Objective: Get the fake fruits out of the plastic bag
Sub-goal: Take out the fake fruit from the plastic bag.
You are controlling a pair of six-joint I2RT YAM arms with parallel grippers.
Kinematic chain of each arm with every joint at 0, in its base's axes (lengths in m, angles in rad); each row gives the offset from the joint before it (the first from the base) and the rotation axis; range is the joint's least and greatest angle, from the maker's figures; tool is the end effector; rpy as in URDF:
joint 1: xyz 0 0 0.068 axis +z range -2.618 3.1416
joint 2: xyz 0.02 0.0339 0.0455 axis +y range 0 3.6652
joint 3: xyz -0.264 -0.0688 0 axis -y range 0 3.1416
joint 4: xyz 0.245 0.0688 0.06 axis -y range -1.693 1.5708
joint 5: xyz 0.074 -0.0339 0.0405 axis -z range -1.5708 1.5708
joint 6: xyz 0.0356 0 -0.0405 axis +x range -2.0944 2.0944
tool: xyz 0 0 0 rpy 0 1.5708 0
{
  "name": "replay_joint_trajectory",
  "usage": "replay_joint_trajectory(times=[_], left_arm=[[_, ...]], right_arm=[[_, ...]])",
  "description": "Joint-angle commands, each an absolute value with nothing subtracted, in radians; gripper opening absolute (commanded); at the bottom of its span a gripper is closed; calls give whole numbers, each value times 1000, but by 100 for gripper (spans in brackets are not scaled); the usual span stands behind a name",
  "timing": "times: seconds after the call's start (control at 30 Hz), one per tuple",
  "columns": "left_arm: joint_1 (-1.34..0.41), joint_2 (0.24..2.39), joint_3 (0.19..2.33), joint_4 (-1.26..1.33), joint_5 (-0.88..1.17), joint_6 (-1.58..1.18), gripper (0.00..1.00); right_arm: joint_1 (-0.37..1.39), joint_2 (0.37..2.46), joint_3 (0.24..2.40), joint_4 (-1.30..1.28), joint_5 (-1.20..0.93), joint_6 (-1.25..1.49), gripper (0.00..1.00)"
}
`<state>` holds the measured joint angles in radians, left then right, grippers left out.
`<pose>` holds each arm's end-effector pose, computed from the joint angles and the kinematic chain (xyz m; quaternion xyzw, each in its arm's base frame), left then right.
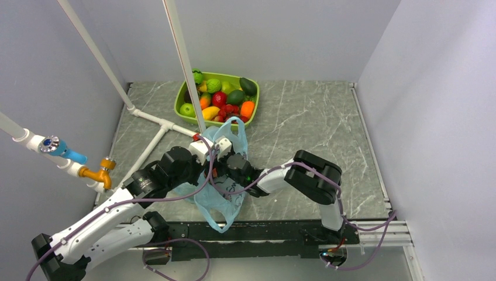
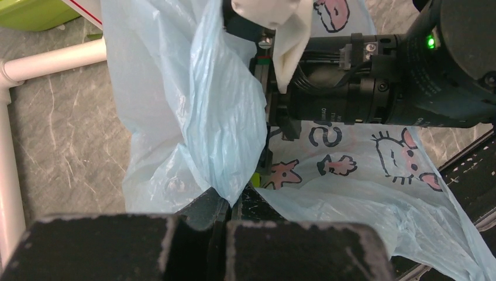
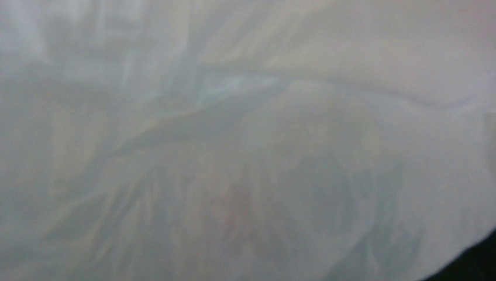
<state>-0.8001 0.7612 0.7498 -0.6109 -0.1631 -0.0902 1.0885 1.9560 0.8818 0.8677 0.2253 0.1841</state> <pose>0.1178 -0.1131 0.2892 0.2733 0.8443 -0.1306 0.4420 0.1903 0.3463 0.1490 -0.2733 0.7247 0.3021 0.5557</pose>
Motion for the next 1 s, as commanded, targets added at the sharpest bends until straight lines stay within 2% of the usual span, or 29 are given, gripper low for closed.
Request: replay_joint_trajectory(times=[0.0, 0.13, 0.3, 0.5, 0.73, 0.97], left_arm=[[-803, 757, 764, -599, -159, -93, 0], [-804, 752, 762, -595, -158, -89, 0], [-803, 766, 767, -602, -156, -90, 0], [-803, 753, 763, -601, -167, -93, 0], [-804, 769, 773, -618, -217, -103, 0], [-802, 790, 795, -685, -418, -161, 0]], right_arm=[[1095, 1970, 840, 941, 213, 224, 93], [1094, 1971, 816, 927, 226, 225, 91], [1092, 1972, 838, 926, 237, 202, 67], [1093, 1902, 826, 901, 215, 193, 43], [1095, 1644, 686, 791, 108, 257, 22], [1094, 1312, 514, 615, 82, 308, 6]])
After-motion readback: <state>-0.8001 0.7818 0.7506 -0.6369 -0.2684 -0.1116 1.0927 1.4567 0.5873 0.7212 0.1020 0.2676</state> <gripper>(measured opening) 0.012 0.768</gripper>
